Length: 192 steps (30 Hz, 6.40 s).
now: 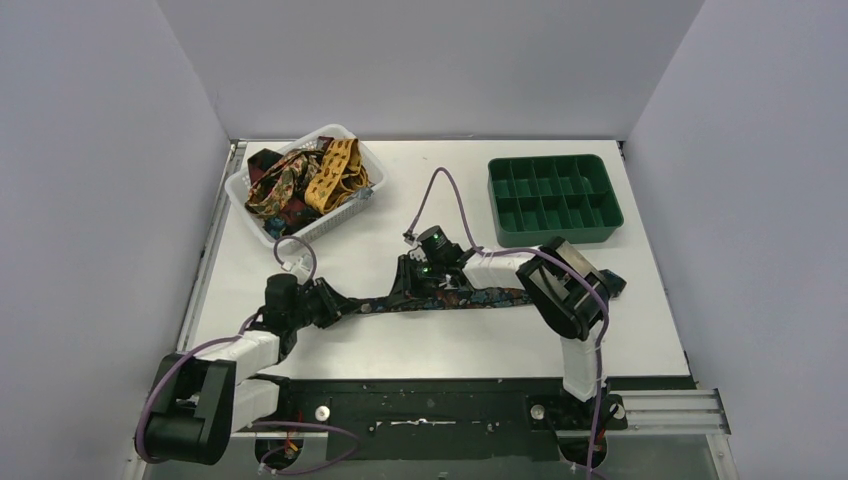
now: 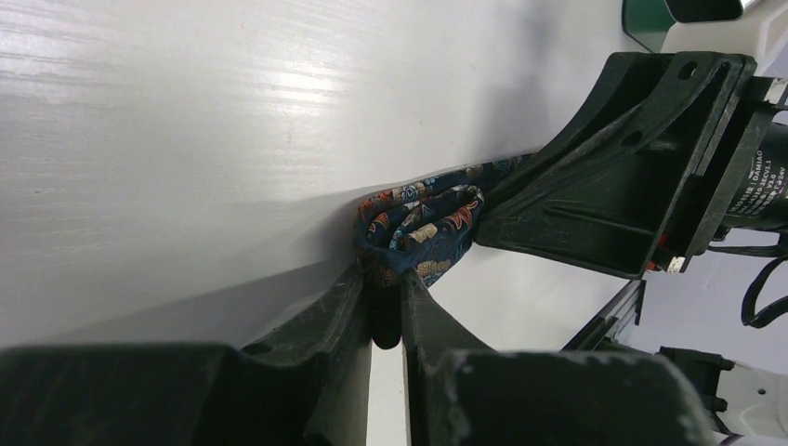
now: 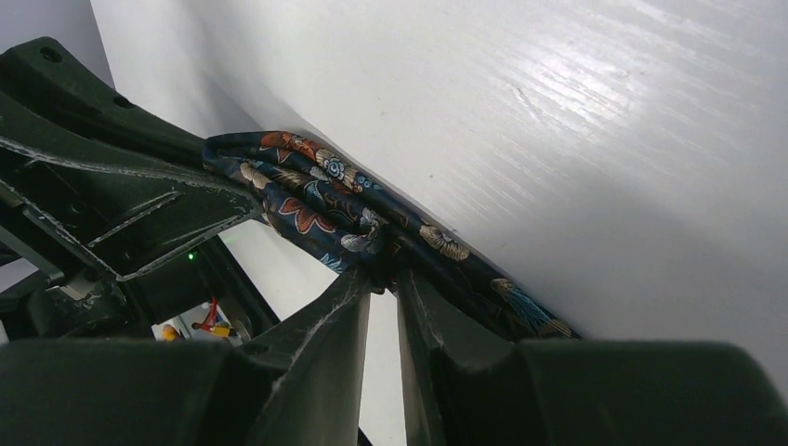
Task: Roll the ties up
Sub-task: Roll the tie at the center of the board.
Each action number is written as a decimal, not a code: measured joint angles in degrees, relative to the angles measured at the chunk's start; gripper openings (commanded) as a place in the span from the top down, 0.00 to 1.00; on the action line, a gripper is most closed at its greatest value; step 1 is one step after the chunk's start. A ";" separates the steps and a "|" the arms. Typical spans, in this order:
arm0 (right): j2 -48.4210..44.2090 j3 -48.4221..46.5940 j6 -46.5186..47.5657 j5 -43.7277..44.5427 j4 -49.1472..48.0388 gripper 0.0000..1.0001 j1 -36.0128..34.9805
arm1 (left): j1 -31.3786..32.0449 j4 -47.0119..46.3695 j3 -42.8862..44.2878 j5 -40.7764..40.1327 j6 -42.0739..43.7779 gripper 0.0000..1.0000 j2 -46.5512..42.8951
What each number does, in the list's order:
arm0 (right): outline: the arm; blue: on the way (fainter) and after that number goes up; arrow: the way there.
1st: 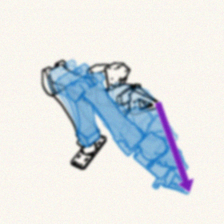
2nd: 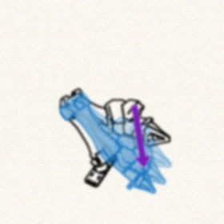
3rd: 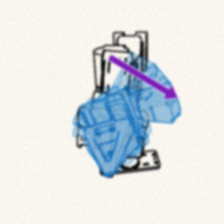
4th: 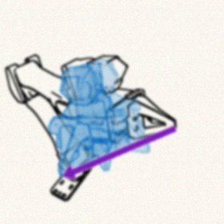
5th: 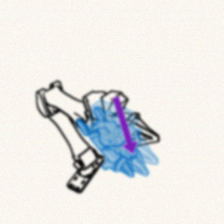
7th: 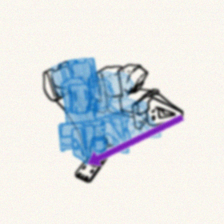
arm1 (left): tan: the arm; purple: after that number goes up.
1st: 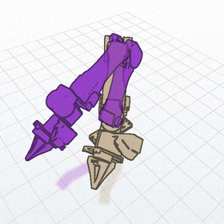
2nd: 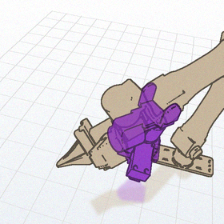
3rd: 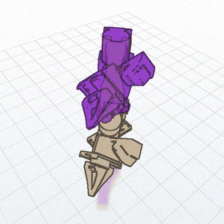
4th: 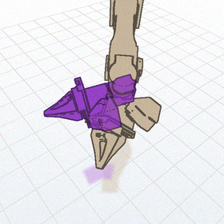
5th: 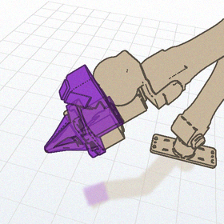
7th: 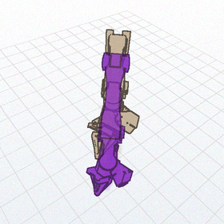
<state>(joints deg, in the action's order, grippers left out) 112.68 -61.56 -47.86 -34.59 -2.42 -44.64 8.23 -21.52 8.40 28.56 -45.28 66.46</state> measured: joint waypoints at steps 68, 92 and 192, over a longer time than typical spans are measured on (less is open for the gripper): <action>-25.92 12.98 0.85 17.84 7.89 0.55 14.71 | 47.87 70.25 58.42 -70.99 -2.95 1.00 32.48; -25.97 14.91 3.10 12.81 7.37 0.30 16.61 | 45.99 57.29 55.87 -57.44 -0.46 0.39 25.86; -19.89 13.86 8.20 9.99 -14.71 0.35 -1.09 | 4.55 44.37 11.21 -24.92 -7.06 0.06 -27.39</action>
<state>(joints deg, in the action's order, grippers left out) 92.79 -47.70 -39.66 -24.60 -17.12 -45.74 12.78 22.85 19.62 3.64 -52.34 39.07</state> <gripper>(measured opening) 0.745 0.939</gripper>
